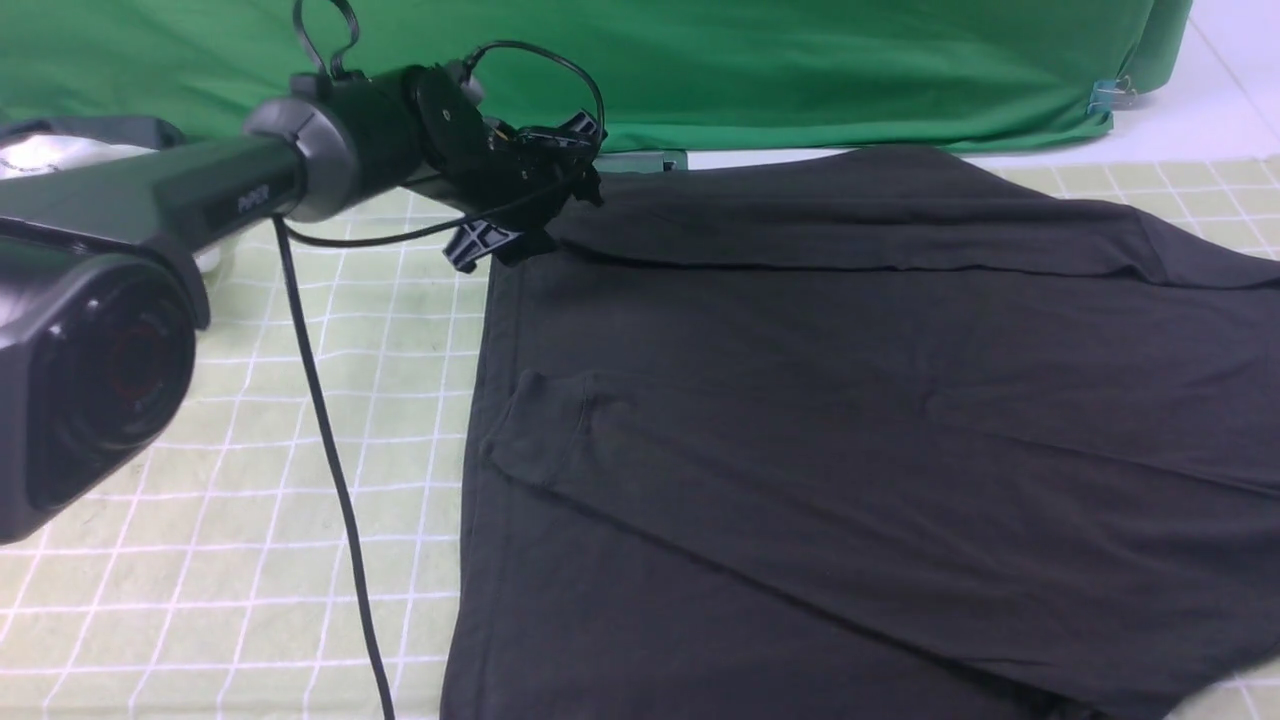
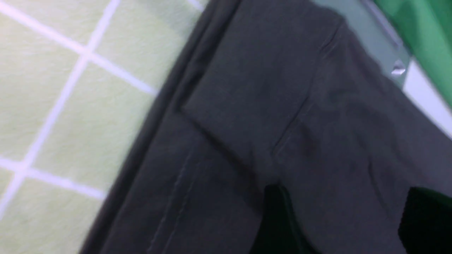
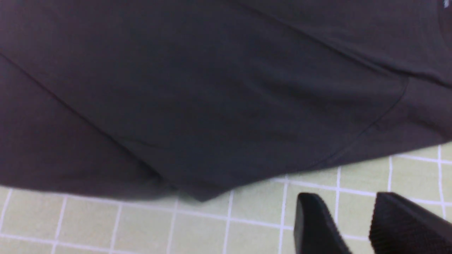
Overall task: Fold a long-sleeved shirt over a green coffee tablecloth.
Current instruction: 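Grab the top left corner of the dark shirt with the left gripper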
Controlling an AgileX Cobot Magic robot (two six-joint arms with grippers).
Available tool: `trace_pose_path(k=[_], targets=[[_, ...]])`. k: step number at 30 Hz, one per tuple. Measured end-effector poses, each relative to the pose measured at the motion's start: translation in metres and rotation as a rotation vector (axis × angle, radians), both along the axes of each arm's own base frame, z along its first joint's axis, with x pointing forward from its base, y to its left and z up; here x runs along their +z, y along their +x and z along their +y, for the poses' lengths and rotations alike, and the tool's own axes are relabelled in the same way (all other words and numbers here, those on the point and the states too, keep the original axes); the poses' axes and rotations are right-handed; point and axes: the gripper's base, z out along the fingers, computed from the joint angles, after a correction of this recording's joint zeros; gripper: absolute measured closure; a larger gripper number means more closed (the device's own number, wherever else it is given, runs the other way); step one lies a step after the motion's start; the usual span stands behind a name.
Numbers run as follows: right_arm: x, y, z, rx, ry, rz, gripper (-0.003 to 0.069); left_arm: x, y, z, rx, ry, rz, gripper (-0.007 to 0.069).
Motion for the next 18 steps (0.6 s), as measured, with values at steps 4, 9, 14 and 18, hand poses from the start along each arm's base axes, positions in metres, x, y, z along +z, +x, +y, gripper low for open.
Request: trace_pose_path(k=[4,9,14,18], targets=[[0.002,0.003,0.0,-0.01,0.012,-0.035,0.0418,-0.005,-0.001,-0.001,0.006,-0.023,0.026,0.0188],[0.003,0.004,0.001,-0.016,0.02,-0.06,0.0418,-0.014,-0.003,-0.002,0.005,-0.032,0.084,0.019],[0.004,0.005,0.001,-0.016,0.022,-0.073,0.0418,-0.021,0.001,-0.001,0.107,-0.104,0.088,0.019],[0.004,0.005,0.001,-0.016,0.022,-0.075,0.0418,-0.023,0.007,-0.001,0.152,-0.136,0.041,0.019]])
